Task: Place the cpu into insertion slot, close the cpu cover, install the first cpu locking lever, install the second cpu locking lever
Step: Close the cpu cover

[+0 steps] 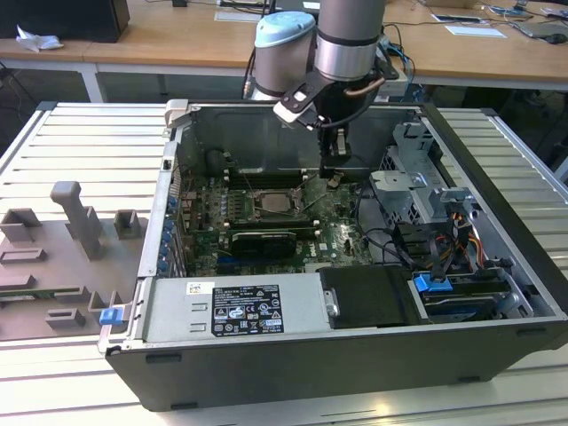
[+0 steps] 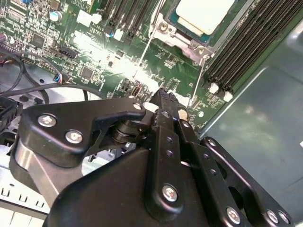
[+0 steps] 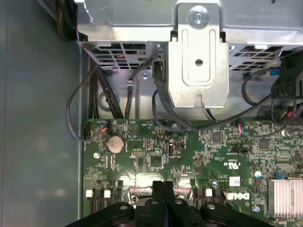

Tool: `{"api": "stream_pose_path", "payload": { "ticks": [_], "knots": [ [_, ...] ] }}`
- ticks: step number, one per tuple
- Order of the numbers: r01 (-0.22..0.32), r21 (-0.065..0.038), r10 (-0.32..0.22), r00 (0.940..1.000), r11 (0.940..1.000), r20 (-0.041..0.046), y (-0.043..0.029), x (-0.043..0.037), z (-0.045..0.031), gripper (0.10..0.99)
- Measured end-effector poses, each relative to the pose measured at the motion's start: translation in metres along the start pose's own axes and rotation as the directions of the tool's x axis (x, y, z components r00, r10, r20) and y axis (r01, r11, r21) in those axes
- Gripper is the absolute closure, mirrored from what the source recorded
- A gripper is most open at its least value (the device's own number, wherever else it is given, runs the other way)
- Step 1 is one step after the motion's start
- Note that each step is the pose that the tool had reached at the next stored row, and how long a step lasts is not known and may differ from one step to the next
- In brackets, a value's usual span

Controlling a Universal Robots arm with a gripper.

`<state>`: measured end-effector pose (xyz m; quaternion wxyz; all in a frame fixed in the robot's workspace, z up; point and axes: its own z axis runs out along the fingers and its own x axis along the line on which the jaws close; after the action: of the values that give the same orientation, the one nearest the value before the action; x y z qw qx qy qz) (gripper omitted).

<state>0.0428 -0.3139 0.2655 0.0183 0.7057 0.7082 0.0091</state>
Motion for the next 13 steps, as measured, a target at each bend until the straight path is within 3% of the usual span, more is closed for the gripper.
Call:
{"api": "stream_pose_path", "payload": {
  "ticks": [9, 13],
  "knots": [
    [0.000, 0.000, 0.000, 1.0000, 1.0000, 0.0001, 0.0140, 0.0000, 0.0067, 0.980],
    [0.000, 0.001, 0.000, 1.0000, 1.0000, 0.0001, 0.0162, 0.0001, 0.0163, 0.980]
  ]
}}
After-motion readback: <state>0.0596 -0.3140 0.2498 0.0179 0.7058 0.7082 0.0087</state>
